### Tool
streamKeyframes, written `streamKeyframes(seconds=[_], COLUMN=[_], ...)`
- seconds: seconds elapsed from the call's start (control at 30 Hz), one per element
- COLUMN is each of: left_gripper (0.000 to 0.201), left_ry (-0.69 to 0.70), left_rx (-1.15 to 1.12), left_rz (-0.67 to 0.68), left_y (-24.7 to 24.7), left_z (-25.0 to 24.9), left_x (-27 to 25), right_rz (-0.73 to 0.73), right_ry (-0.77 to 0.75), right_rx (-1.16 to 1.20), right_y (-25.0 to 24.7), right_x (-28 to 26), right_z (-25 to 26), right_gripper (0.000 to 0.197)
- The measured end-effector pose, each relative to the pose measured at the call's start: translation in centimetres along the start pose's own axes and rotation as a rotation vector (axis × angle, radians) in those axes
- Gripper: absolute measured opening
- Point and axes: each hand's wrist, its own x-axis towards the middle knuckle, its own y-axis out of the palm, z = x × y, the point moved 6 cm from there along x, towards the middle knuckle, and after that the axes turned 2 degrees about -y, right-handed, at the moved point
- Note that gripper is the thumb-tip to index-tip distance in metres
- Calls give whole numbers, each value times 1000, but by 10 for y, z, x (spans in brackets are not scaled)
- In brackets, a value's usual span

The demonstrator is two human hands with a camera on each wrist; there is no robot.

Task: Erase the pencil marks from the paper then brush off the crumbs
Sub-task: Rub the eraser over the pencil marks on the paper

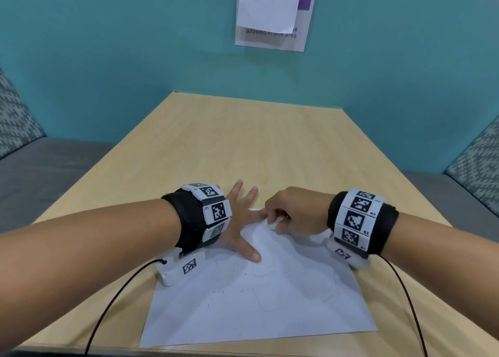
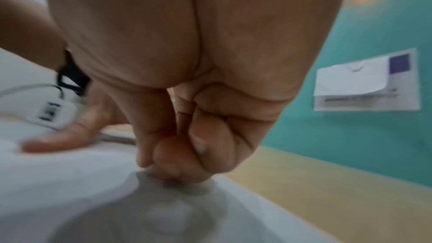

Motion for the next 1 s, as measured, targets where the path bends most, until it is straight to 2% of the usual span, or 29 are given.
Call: streamKeyframes(seconds=[0.07, 0.17, 0.33, 0.47, 0.6, 0.67, 0.77, 0.9, 0.93, 1.0], left_gripper=[102, 99, 110, 105, 112, 111, 105, 113, 113, 109], left_ry=[-1, 22, -4, 15, -16, -14, 14, -25, -29, -8], left_rx=[-11, -34, -15, -24, -14, -13, -23, -1, -3, -22], left_rz=[-3, -11, -18, -7, -14, -17, -24, -11, -12, -18], left_y=[-1, -3, 0, -1, 3, 3, 1, 4, 4, 2], left_z=[1, -1, 2, 2, 4, 5, 4, 5, 5, 4], left_x=[0, -1, 2, 1, 5, 5, 4, 7, 7, 4], right_rz=[13, 90, -20, 73, -19, -21, 71, -30, -35, 20], right_ry=[-7, -128, 51, -102, 61, 35, -99, 82, 86, -6], right_rx=[19, 83, 26, 59, -1, -5, 35, -6, -15, -27], right_y=[4, 21, -4, 16, -6, -2, 17, -8, -7, 5], right_x=[-2, -10, -1, -7, -1, -1, -7, 1, 1, -2], right_z=[3, 31, -16, 17, -20, -14, 18, -25, -27, -4], right_gripper=[11, 10, 10, 7, 10, 7, 3, 3, 4, 2])
